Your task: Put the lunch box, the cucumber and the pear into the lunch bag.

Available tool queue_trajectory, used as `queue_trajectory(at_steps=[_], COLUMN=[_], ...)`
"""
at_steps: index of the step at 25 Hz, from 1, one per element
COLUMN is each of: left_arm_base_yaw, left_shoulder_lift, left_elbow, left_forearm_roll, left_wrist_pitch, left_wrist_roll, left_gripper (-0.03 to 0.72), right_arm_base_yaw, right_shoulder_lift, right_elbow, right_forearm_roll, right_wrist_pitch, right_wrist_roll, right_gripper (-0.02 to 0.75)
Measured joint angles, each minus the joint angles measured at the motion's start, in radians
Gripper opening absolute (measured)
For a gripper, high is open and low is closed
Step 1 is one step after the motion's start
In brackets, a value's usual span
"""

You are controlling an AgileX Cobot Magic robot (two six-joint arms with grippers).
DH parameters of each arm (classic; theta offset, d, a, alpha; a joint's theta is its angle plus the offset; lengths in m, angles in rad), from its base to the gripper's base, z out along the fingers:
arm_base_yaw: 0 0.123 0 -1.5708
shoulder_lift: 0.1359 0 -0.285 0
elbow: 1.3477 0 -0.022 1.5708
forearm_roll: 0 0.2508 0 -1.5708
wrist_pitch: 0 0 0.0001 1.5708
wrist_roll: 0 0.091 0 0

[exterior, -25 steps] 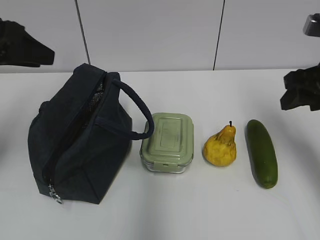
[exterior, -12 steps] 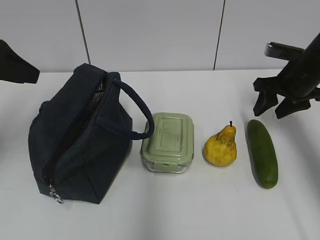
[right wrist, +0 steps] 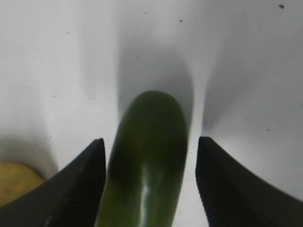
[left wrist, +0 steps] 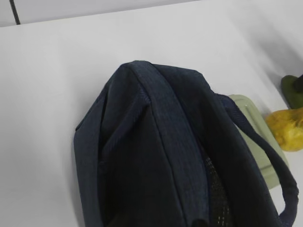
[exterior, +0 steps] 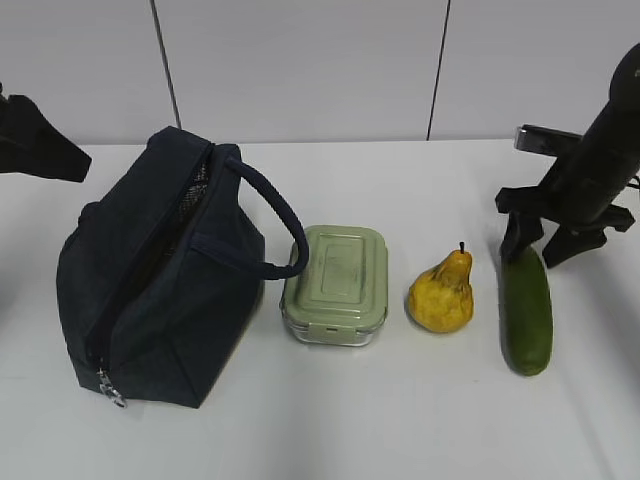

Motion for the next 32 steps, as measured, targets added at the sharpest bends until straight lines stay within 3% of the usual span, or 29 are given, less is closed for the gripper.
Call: queue_trajectory(at_steps=[10,16,21,32], left_arm_base_yaw=[0.0,0.0,0.0,-0.006], left_shoulder_lift=[0.0,0.0,0.0,0.0], left_elbow=[0.0,0.0,0.002,0.09], left_forearm_roll=[0.0,0.036,0.043,0.004], left_wrist_pitch=[-0.006,0.028,0.078,0.078], left_wrist_roll=[-0.002,-0.006,-0.023,-0.026], left_gripper=[0.249,0.263,0.311,0.319], right_arm_base_yaw=[0.039,0.046,0.046,0.046], right_shoulder_lift=[0.039,0.055,0.053,-0.034], right_elbow=[-0.002,-0.033,-0.091,-0.21], right_forearm_roll=[0.002,-0.008,-0.01,-0.003], right_wrist_pitch=[0.01,0.039,0.075,0.109], right_wrist_roll=[-0.003,-0.001,-0.001,-0.001], right_gripper=[0.461,0.353,0.351,0.351])
